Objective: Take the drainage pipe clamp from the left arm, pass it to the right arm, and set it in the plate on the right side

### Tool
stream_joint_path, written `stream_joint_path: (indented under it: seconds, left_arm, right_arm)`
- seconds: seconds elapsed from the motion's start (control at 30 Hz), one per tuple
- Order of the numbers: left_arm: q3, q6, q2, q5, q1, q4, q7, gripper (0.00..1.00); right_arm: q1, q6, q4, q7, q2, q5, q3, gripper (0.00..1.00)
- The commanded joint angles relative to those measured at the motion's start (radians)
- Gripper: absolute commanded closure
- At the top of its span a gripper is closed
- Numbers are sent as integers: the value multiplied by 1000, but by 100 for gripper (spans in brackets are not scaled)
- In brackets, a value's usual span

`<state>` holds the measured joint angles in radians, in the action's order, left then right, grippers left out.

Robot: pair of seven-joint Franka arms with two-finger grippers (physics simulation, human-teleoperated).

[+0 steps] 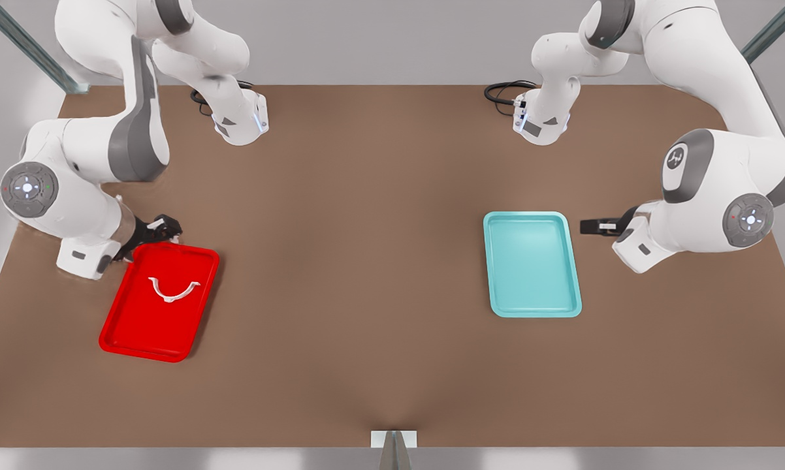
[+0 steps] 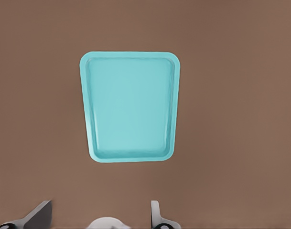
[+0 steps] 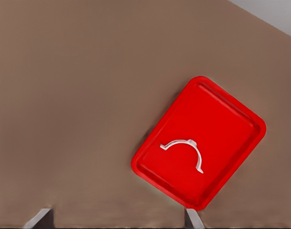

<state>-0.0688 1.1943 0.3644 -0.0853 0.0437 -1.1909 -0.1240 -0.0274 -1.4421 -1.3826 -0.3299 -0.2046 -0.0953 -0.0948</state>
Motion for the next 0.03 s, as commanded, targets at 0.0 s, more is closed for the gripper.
stream_joint_path:
  seconds: [0.0]
  left_arm:
    - [0,-28,-2,2,1,2,29,0]
  right_arm:
    - [41,128,-78,523,82,-57,-43,0]
